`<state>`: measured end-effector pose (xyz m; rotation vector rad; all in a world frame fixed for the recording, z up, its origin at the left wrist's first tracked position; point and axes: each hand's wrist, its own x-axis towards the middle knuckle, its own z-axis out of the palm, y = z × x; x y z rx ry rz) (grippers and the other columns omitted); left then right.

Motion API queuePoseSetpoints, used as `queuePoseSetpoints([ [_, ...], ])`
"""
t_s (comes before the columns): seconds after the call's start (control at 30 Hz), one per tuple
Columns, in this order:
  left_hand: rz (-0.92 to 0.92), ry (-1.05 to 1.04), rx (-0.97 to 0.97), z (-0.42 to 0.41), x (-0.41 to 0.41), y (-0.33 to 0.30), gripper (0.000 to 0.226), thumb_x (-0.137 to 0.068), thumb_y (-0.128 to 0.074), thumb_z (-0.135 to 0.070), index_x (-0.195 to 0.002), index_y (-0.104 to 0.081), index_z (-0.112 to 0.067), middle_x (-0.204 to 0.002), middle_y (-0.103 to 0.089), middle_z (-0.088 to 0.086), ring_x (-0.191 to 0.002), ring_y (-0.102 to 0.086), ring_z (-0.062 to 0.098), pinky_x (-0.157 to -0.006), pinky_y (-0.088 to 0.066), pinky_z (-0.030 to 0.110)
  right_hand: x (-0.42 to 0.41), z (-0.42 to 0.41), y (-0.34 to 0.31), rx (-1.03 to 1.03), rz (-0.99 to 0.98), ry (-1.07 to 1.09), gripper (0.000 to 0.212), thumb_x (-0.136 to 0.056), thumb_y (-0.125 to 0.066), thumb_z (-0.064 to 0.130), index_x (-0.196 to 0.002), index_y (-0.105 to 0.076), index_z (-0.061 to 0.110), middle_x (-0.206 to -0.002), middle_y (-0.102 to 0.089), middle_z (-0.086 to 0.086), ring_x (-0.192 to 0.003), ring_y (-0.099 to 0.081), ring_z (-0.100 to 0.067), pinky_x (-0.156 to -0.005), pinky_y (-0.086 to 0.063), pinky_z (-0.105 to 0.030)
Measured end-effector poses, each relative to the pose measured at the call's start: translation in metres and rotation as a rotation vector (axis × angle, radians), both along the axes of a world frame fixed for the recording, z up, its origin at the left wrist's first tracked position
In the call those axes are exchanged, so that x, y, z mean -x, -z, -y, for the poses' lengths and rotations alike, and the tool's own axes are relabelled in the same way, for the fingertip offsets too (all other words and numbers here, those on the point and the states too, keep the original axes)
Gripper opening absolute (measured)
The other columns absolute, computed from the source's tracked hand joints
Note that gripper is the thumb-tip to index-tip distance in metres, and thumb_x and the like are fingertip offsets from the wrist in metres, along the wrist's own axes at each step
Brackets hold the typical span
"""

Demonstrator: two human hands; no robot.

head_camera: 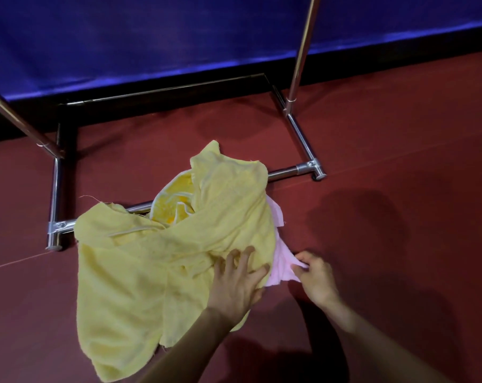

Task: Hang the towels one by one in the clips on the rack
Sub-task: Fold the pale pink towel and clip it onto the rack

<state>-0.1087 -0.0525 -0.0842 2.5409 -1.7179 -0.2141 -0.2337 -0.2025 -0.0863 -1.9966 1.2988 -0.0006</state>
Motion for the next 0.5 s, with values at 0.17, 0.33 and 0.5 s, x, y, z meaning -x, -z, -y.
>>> queuePoseSetpoints([
  [0.17,0.020,-0.070,-0.108,-0.005,0.007,0.011,0.060,-0.061,-0.074,-0.048,-0.115,-0.051,-0.039,-0.138,-0.042,0.008,-0.111,-0.055,0.044,-0.080,-0.047,0.057,-0.008,-0.017,-0.024,-0.215,0.292,0.162,0.020,-0.080,-0.062,-0.003,-0.070,-0.063,0.014,-0.059,-0.047,0.008,-0.058,-0.039,-0.007,-0.054,-0.033,-0.019],
  [0.33,0.025,-0.163,-0.125,0.007,0.010,0.008,0.055,-0.059,-0.072,-0.058,-0.102,-0.054,-0.030,-0.131,-0.051,0.012,-0.102,-0.055,0.047,-0.083,-0.040,0.059,-0.016,-0.012,-0.069,-0.348,0.498,0.269,0.011,-0.083,-0.059,-0.005,-0.077,-0.064,0.002,-0.064,-0.052,0.000,-0.059,-0.045,-0.006,-0.055,-0.036,-0.021],
  [0.5,0.093,-0.198,-0.087,0.014,0.001,0.012,0.030,-0.070,-0.064,-0.046,-0.092,-0.063,-0.025,-0.115,-0.059,0.014,-0.081,-0.062,0.036,-0.079,-0.047,0.054,-0.024,-0.007,-0.103,-0.450,0.568,0.278,0.016,-0.087,-0.059,-0.002,-0.078,-0.068,0.008,-0.069,-0.057,-0.005,-0.063,-0.050,-0.015,-0.051,-0.038,-0.022],
])
